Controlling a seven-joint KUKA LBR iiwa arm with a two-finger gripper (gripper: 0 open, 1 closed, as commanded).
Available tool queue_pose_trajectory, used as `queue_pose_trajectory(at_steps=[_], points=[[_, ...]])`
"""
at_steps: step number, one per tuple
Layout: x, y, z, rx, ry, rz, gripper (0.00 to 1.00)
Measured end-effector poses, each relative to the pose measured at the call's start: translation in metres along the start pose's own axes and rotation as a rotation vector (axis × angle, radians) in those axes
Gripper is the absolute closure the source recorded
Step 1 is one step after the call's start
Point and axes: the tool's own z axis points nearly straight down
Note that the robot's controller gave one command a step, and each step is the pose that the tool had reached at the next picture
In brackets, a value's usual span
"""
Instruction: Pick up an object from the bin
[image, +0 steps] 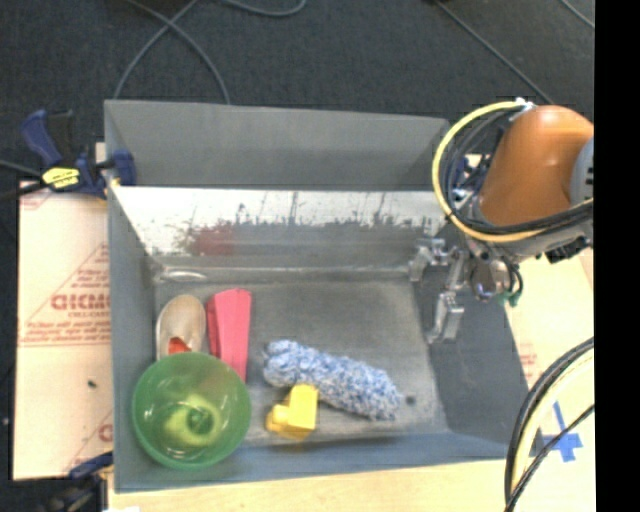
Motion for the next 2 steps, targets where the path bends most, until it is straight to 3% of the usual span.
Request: queue_pose_trajectory(at_steps=[1, 2], points=[[-0.002, 0.000, -0.004, 0.001, -0.008, -0.004, 0.00], [0.019, 0.082, 0.120, -0.001, -0.007, 0.039, 0.00]])
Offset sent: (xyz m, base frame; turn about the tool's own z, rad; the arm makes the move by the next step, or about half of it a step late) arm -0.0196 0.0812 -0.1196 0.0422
